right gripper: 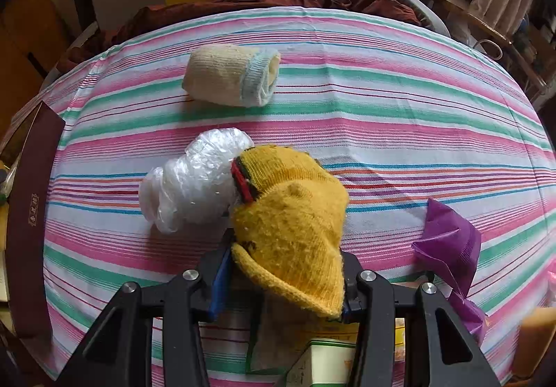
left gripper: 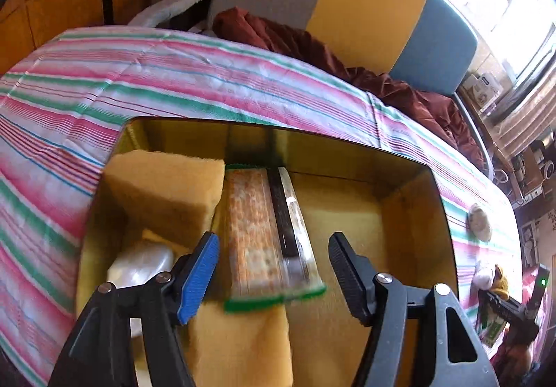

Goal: Organize objects
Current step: 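Place the cracker packet in the gold box and open the left tool, then carry the yellow glove into the gold box and open the right tool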

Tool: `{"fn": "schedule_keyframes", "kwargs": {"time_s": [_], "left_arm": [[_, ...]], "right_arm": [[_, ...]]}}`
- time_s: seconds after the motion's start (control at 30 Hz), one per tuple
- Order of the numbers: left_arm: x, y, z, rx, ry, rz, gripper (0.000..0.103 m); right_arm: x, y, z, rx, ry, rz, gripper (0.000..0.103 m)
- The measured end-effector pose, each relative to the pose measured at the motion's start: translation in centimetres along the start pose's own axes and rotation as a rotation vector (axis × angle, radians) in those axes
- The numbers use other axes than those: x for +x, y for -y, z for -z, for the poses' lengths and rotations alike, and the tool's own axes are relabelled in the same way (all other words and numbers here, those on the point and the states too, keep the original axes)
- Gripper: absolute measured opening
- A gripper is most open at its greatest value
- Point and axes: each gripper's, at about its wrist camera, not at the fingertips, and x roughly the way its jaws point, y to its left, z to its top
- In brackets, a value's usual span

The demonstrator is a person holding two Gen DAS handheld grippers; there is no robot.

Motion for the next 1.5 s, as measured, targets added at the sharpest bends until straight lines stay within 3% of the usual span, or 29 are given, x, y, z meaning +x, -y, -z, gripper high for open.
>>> {"fn": "schedule_keyframes", "kwargs": {"time_s": [0.13,0.27,0.5,0.7,0.97,1.2,1.5], "left_arm": [[-2.5,0.7,1.1,0.032,0.044,-0.001,0.066],[-5.5,1.9,3.1,0.097,0.106,0.015,0.066],[-8.3,4.2,8.5,0.212,0.147,0.055,0.066],[-9.0,4.8,11.6,0.212,0.141,0.091,0.066],[-10.8,3.1,13.8,0.2,0.178,0.065,0.066],[-11.8,0.1,14.2,0.171,0.22,0.015,0.066],[-11.9,-2.4,14.3,0.106,0.234,0.013,0.066]], "right_arm": [[-0.3,0.1,-0.1,0.009,-0.001,0.002,0.047],[-0.8,0.0,-0.4,0.025,0.011,-0.024,0.033],[-2.6,0.3,-0.4,0.06,0.077,-0.034,0.032],[-4.3,0.2,-0.4,0.063,0.16,-0.05,0.032],[-6.2,-1.3,-0.6,0.007,0.245,-0.093,0.032],[-7.9,-7.2,0.0,-0.092,0.26,-0.18,0.032],[-9.6,-21.9,1.0,-0.31,0.237,-0.376,0.033]]}}
